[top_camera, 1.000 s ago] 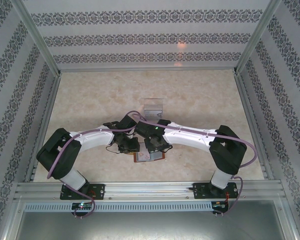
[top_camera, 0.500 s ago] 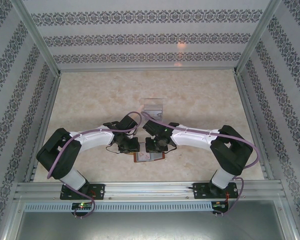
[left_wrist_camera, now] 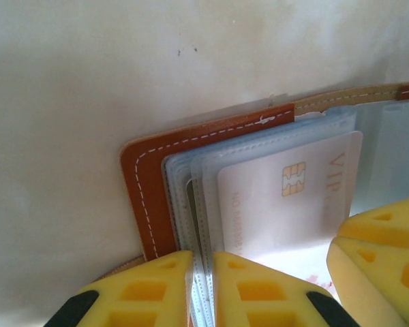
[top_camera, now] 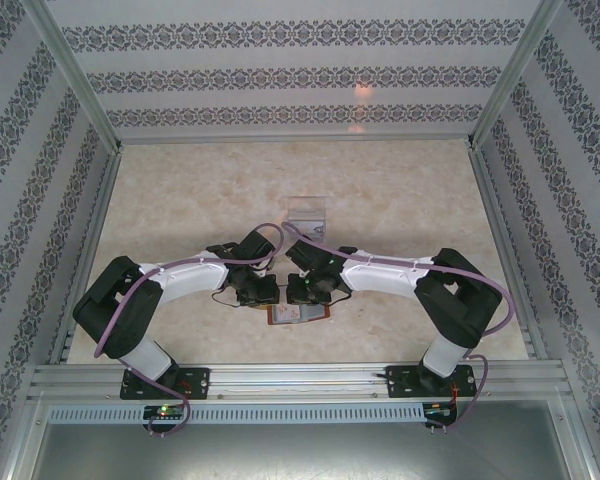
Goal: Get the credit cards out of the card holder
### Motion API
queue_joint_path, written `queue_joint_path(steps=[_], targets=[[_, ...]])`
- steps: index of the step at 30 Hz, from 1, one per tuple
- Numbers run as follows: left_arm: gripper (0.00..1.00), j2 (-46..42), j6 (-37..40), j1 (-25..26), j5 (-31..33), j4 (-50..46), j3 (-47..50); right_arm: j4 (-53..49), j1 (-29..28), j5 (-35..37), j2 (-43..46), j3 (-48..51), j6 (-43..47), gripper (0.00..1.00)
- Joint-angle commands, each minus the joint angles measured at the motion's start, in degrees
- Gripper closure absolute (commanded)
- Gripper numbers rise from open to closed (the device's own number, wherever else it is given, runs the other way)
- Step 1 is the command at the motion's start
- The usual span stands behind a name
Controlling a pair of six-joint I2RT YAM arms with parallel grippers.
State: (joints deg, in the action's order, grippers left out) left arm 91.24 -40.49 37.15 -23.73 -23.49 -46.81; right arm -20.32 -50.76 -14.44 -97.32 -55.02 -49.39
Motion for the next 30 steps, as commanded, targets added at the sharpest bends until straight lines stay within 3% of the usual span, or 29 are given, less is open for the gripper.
queue_joint_path(steps=[1, 16, 30], targets=[[0.84, 0.9, 0.9, 0.7, 0.8, -0.2, -0.3, -1.0, 0.3, 1.6, -0.4, 0.7, -0.2, 0.82], [0.84, -0.1, 1.1, 0.7, 2.0, -1.3, -0.1, -2.8, 0.4, 3.2, -0.1, 1.0, 0.3, 0.67], [0.80, -3.5, 0.8, 1.2, 2.9, -5.3, -3.7, -1.5, 1.3, 1.4, 3.0, 1.3, 0.3, 0.66]])
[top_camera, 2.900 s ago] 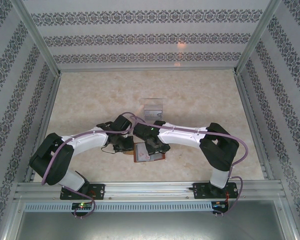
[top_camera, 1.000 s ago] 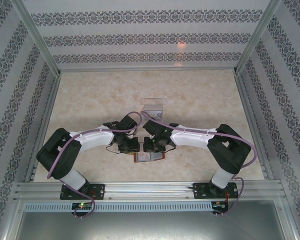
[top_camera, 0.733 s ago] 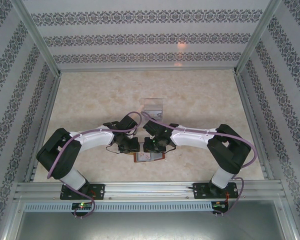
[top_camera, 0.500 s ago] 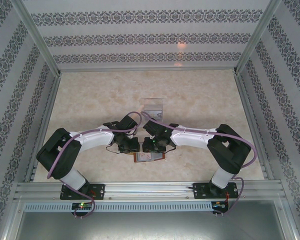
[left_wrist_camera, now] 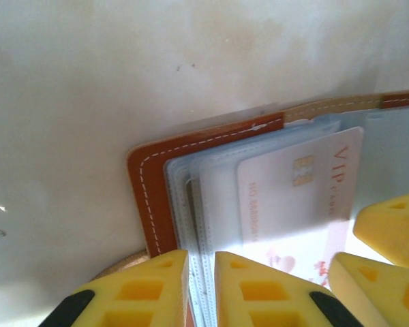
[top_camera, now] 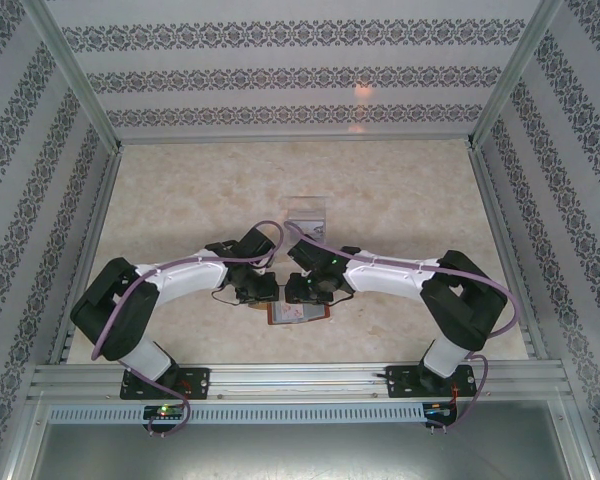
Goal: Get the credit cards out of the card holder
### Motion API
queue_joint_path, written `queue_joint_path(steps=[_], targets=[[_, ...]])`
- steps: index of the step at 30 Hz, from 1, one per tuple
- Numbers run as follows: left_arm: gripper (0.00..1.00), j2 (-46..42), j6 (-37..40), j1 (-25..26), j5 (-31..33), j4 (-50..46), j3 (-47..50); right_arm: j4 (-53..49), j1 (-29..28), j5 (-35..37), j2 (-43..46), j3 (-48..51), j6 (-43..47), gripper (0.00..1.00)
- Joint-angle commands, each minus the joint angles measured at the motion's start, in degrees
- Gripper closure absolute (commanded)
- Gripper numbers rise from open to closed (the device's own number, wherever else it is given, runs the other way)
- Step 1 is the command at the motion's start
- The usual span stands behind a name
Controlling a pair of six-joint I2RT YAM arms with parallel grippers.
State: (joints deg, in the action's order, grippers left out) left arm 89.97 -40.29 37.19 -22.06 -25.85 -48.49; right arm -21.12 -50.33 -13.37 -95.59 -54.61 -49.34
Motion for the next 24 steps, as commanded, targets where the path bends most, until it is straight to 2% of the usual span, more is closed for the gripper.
queue_joint_path(steps=[1, 5, 10, 24], targets=[[0.78, -2.3, 0.6, 1.3, 1.3, -3.1, -2.4, -0.6, 0.9, 0.2, 1.1, 1.1, 0.4, 0.66], [0.72, -2.1, -0.2, 2.3, 1.3, -2.4, -2.9, -0.2, 1.5, -0.2, 0.7, 1.5, 0.6, 0.66], [0.71, 0.4, -1.0, 3.4, 1.2, -0.6, -2.4, 0.9, 2.3, -1.1, 0.1, 2.1, 1.0, 0.66], [0.76, 5.1, 1.4, 3.7, 4.3, -3.1, -0.4, 9.2, 3.9, -8.0, -0.9, 6.3, -0.7, 0.75]])
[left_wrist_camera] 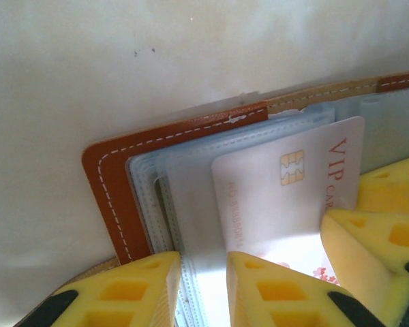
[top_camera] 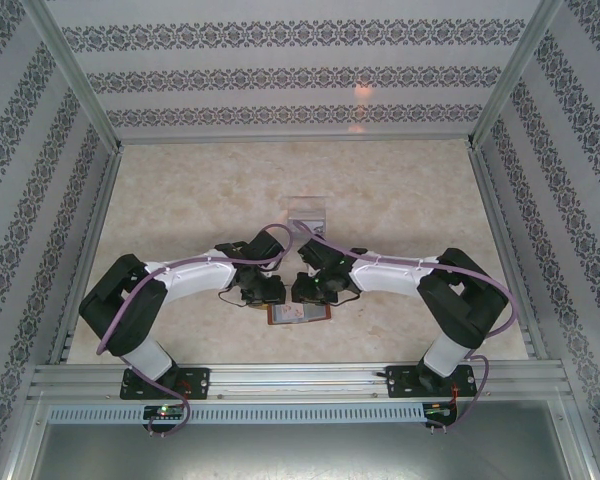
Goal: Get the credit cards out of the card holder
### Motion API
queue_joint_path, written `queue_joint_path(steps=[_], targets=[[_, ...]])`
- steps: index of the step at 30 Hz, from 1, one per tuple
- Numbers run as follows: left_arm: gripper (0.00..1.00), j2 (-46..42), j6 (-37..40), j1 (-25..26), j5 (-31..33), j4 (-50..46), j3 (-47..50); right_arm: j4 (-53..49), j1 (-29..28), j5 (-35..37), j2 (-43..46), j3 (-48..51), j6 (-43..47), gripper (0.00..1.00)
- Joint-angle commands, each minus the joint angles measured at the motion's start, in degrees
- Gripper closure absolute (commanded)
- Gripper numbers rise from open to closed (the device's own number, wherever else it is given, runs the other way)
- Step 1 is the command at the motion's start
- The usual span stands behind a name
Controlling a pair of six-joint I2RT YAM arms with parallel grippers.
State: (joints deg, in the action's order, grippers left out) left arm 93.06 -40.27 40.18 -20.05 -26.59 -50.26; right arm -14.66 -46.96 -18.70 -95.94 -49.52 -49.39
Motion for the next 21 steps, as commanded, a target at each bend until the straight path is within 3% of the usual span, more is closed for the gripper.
queue_joint_path(steps=[1, 10, 21], targets=[[0.76, 2.2, 1.6, 0.7, 2.2, -2.5, 1.5, 4.0, 0.6, -3.4, -0.3, 1.8, -1.0, 0.76], [0.79, 2.9, 1.8, 0.8, 2.8, -3.2, 2.0, 15.7, 2.5, -7.1, 3.7, 8.7, -6.0, 0.85], [0.79, 1.5, 1.4, 0.7, 4.0, -4.7, 2.0, 16.7, 4.8, -8.0, 5.7, 12.0, -5.1, 0.99]])
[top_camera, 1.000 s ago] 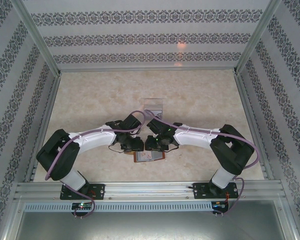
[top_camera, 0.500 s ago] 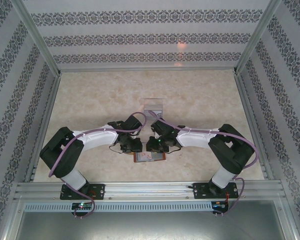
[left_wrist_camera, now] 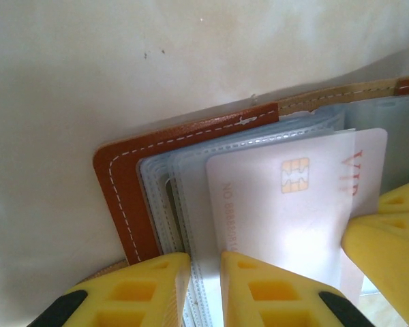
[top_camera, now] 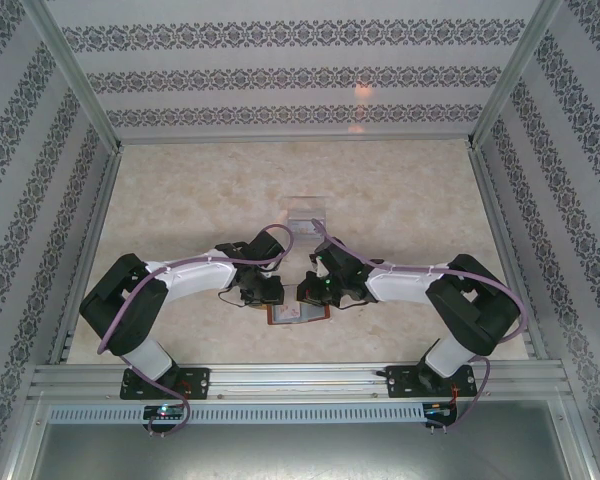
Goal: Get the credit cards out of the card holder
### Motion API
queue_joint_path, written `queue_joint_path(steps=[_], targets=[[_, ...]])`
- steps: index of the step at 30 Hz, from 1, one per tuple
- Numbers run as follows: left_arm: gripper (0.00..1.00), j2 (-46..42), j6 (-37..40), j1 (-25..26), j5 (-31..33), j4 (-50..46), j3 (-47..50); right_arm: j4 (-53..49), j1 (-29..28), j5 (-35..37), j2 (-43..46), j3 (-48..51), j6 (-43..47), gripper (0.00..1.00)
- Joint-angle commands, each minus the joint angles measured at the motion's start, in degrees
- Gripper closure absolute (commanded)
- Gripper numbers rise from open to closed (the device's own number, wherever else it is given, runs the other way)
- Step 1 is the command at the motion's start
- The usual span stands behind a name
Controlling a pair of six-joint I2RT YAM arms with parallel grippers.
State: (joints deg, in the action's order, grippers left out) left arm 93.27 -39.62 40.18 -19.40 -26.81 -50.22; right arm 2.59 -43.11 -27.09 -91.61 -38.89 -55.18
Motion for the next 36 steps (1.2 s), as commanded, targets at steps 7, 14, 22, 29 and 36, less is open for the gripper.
queue_joint_path(steps=[7, 14, 22, 29, 36], targets=[[0.79, 1.3, 0.6, 0.7, 3.9, -4.9, 2.3, -5.6, 3.4, 2.3, 5.2, 3.0, 3.6, 0.99], [0.79, 0.2, -0.1, 0.7, 3.6, -4.5, 3.4, -12.9, 4.5, 4.7, 10.0, 1.8, 6.7, 1.00], [0.79, -0.1, 0.0, 0.7, 3.4, -4.7, 2.8, -21.0, 4.7, 9.1, 12.5, -0.4, 9.5, 1.00], [0.79, -0.5, 0.2, 0.7, 3.4, -4.5, 1.8, -24.7, 4.2, 11.4, 12.6, -2.6, 11.2, 1.00], [0.79, -0.7, 0.3, 0.7, 3.1, -4.3, 1.7, -23.0, 1.8, 10.9, 11.7, -3.4, 9.4, 1.00]])
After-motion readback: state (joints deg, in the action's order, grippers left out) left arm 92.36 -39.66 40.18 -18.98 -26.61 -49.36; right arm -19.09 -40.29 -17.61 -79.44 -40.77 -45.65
